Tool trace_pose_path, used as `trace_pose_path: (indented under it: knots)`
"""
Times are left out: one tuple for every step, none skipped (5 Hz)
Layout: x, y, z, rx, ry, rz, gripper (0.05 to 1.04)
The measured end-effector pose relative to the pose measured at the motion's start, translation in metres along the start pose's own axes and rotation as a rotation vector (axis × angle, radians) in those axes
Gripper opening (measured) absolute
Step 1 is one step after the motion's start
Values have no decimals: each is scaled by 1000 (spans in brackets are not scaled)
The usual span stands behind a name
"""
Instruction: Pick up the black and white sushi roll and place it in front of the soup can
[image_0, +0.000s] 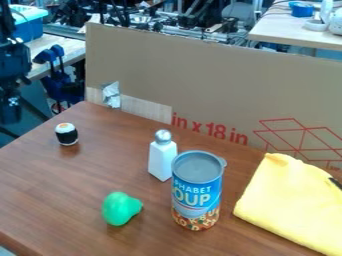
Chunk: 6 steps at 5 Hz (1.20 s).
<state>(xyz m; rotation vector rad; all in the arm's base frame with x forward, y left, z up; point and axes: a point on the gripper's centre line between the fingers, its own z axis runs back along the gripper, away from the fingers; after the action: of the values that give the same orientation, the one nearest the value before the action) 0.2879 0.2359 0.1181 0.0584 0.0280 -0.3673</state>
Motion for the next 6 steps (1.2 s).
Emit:
trace_pose_path:
  knots:
    - [15, 14, -13, 3, -22, 30, 1002]
    - [33, 21, -21, -18, -99, 49, 1002]
    - [47, 25, -28, -39, -157, 62, 1002]
    - [64, 22, -32, -62, -193, 58, 1002]
    - [78, 16, -37, -98, -229, 72, 1002]
    - [91, 13, -41, -119, -240, 58, 1002]
